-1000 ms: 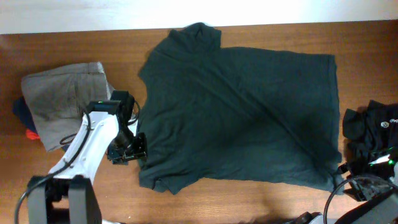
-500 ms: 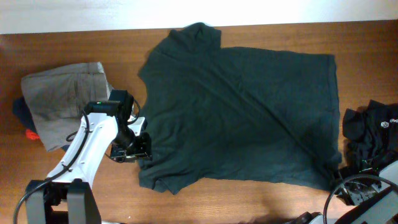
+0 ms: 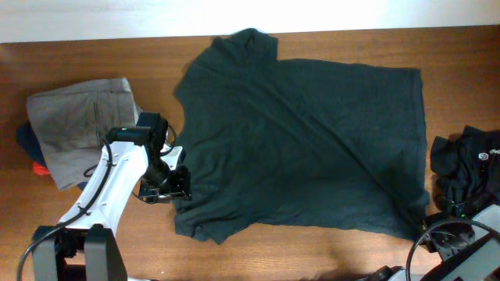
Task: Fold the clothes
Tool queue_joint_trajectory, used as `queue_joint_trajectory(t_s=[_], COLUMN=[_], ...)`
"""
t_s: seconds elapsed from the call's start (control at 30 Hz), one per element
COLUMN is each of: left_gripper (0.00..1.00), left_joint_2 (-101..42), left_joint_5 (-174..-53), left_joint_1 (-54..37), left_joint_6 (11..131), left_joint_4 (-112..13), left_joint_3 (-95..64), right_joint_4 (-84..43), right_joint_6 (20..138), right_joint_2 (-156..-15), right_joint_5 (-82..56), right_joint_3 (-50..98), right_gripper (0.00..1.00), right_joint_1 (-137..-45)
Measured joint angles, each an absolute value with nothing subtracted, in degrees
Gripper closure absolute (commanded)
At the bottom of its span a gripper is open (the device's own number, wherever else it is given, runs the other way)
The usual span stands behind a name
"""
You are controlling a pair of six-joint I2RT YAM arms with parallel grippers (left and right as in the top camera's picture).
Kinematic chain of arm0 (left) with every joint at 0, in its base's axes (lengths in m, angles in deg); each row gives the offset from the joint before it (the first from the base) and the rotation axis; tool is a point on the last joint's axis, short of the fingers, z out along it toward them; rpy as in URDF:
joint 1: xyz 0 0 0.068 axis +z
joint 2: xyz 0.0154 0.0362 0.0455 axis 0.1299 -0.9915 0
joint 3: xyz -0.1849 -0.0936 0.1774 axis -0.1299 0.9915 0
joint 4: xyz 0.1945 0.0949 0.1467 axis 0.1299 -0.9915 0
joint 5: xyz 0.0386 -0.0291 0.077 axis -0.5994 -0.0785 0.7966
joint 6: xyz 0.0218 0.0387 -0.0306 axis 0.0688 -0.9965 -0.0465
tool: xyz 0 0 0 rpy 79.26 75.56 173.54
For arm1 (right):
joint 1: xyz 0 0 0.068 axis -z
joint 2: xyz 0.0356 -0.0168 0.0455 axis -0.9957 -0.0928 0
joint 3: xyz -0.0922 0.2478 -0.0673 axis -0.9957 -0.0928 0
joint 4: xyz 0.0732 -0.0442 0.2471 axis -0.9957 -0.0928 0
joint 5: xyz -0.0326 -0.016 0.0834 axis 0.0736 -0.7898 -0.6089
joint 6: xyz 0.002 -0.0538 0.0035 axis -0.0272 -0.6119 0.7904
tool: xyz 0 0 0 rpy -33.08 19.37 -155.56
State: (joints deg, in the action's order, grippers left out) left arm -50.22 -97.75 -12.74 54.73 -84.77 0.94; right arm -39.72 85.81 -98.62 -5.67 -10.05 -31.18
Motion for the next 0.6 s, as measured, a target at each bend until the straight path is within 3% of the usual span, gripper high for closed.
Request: queue_joint_trajectory(t_s=[0.3, 0.6], left_gripper=[0.48, 0.5], left_joint_2=[-50.2, -50.2], left_joint_5=[-101.4, -111.2], left_joint_1=[-12.7, -15.6], left_joint_6=[50.3, 41.8], left_joint_4=[-84.8, -84.8], left_joint_3=[0.9, 0.9], right_joint_4=[-49.1, -48.7], right_joint_6=[82.4, 77.3], right_joint_2=[-97.7, -97.1], right_joint_5=[-10.7, -20.7], right_joint_3=[3.7, 6.6], right_gripper=[0.96, 0.96], right_joint_1=[-31.2, -33.3])
